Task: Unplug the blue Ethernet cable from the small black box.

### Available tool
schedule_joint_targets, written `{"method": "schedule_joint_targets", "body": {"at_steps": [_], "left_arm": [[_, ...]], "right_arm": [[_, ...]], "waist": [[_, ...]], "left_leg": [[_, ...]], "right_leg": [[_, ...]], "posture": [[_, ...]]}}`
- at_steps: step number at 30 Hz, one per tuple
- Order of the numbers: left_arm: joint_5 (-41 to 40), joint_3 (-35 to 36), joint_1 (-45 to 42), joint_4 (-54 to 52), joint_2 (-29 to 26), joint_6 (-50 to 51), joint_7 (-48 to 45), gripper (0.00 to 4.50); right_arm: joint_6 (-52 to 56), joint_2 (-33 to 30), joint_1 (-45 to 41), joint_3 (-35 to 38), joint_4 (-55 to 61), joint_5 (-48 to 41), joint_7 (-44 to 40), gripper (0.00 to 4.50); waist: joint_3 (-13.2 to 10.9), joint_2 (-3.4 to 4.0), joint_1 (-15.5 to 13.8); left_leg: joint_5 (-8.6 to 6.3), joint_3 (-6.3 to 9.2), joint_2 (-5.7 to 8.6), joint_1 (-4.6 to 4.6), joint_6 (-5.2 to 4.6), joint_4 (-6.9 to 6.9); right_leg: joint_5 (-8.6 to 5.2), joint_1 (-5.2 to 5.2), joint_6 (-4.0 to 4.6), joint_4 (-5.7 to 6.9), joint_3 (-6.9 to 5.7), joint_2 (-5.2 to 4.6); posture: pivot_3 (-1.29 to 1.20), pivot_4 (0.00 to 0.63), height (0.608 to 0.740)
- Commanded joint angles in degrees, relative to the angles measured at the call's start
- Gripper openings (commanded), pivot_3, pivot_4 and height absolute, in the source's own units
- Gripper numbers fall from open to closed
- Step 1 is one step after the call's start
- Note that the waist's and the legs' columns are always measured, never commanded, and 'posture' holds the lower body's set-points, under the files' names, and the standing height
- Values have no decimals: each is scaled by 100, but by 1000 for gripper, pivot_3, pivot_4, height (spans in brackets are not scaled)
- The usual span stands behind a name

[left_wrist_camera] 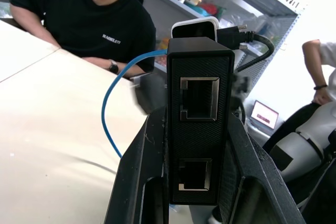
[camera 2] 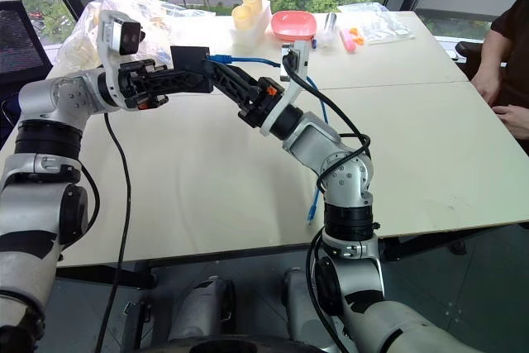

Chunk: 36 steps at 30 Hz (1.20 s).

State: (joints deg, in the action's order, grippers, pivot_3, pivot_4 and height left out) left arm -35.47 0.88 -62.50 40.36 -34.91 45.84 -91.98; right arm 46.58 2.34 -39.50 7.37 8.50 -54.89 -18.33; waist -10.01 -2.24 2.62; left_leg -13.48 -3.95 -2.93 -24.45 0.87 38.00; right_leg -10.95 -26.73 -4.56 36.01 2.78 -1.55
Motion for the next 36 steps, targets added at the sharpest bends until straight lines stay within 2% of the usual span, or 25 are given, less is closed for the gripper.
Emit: {"method": "schedule_joint_targets", "body": {"at_steps": [1, 2, 7, 13, 21, 24, 28, 29, 36], "left_arm": [[-24, 94, -24, -179, -39, 20, -52, 533], [-19, 98, -24, -180, -37, 24, -52, 533], [4, 115, -17, -185, -40, 21, -52, 533], [24, 125, -27, -174, -36, 13, -52, 533], [53, 127, -61, -106, -24, -30, -52, 533], [78, 143, -74, -89, -15, -37, -52, 533], [118, 173, -88, -63, -6, -42, -50, 533], [122, 181, -90, -58, -7, -41, -50, 533], [148, 225, -131, 2, -14, -65, -40, 533]], "right_arm": [[-145, 44, -123, 89, 67, -139, 23, 213], [-147, 40, -117, 82, 73, -162, 12, 26], [-116, 44, -60, 35, 122, -250, 0, 39], [-199, 53, -83, 36, 32, -171, 135, 2925], [-272, 76, -87, -28, -25, -154, 154, 2925], [-285, 105, -92, -7, -40, -173, 148, 2151], [-267, 109, -75, -9, -12, -204, 108, 271], [-260, 110, -68, -7, -7, -216, 99, 5], [-173, 48, -37, -43, 18, -288, -11, 5]], "waist": [[0, 0, 2], [0, 0, 2], [0, 0, 1], [0, 0, 1], [0, 0, 1], [0, 0, 1], [0, 0, 2], [0, 0, 2], [0, 1, 2]], "left_leg": [[0, 1, 0, -1, 0, 0], [0, 1, 0, -1, 0, 0], [0, 1, 0, -1, 0, 0], [0, 1, 0, -1, 0, 0], [0, 1, 0, -1, 0, 0], [0, 1, 0, -1, 0, 0], [0, 2, 0, -1, 0, 0], [0, 2, 0, -1, 0, -1], [0, 2, 0, -1, 0, 0]], "right_leg": [[0, -1, 0, 0, 0, 0], [0, 0, 0, 0, 0, 0], [0, 0, 0, -1, 0, 0], [0, 0, 1, -2, 0, 0], [0, 0, 0, -1, 0, 0], [0, 0, 1, -1, 0, 0], [0, 0, 0, -1, -1, 0], [0, 0, 0, -1, -1, 0], [0, 0, 0, -2, -1, 0]], "posture": [[0, 150, 740], [0, 150, 740], [0, 150, 740], [0, 150, 740], [0, 150, 740], [0, 150, 740], [0, 150, 740], [0, 150, 740], [0, 150, 740]]}}
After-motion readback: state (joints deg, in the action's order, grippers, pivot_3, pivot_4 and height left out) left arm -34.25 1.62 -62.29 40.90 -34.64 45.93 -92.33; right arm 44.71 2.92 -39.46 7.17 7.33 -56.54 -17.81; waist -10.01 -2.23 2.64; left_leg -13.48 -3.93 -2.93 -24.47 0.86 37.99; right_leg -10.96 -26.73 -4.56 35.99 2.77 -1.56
